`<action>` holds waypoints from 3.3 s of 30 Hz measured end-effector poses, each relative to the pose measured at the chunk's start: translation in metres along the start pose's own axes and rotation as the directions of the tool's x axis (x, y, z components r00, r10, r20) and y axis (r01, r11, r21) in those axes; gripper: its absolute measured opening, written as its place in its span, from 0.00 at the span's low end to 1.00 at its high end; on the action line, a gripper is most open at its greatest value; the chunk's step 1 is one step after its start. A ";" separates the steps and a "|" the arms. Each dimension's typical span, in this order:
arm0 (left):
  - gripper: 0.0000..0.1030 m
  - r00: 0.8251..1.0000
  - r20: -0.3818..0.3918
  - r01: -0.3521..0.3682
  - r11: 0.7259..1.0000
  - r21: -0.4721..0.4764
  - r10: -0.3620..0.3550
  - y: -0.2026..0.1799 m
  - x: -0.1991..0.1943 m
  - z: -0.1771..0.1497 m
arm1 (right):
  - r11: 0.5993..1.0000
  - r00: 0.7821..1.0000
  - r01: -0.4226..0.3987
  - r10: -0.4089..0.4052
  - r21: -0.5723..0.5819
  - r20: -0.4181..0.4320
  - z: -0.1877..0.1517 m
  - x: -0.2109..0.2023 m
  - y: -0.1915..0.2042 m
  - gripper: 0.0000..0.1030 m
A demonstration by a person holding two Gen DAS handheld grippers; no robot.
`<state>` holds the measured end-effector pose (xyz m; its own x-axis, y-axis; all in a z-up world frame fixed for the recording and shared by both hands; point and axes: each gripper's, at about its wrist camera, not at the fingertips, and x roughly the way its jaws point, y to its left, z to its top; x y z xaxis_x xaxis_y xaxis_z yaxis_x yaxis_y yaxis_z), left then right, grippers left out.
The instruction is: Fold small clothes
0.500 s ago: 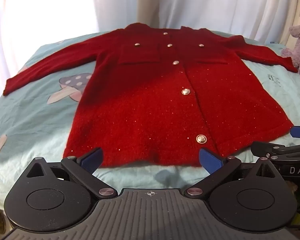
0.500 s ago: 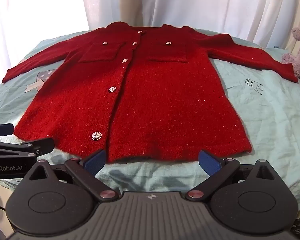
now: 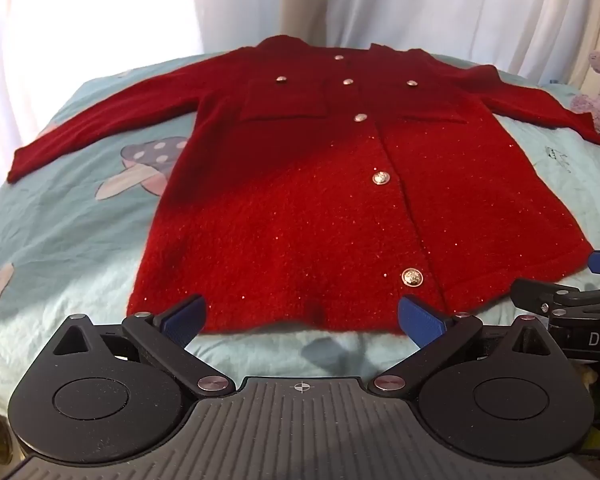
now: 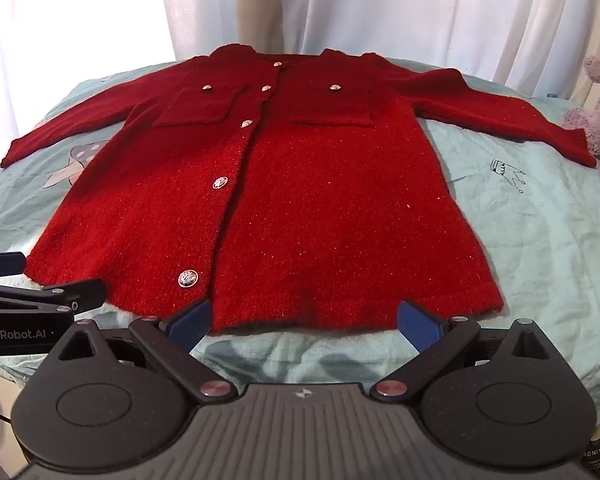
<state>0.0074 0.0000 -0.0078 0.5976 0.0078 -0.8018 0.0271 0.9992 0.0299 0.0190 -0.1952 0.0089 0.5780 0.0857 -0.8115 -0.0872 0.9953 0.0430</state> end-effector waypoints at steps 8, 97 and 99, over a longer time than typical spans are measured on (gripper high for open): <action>1.00 1.000 -0.006 -0.002 1.000 -0.006 0.002 0.000 -0.002 -0.001 | 1.000 1.000 0.008 -0.007 -0.024 0.018 -0.012 0.001 0.013 0.96; 1.00 0.999 -0.052 -0.001 1.000 -0.017 0.000 -0.001 0.007 0.015 | 0.999 1.000 -0.019 0.019 -0.031 0.000 -0.002 0.009 0.007 0.96; 1.00 0.999 -0.054 -0.002 1.000 -0.016 0.001 -0.001 0.008 0.015 | 0.999 1.000 -0.020 0.019 -0.034 -0.001 -0.001 0.010 0.007 0.96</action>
<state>0.0243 -0.0014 -0.0050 0.5534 0.0106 -0.8329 0.0129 0.9997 0.0214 0.0234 -0.1876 0.0002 0.5751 0.1050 -0.8113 -0.1257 0.9913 0.0392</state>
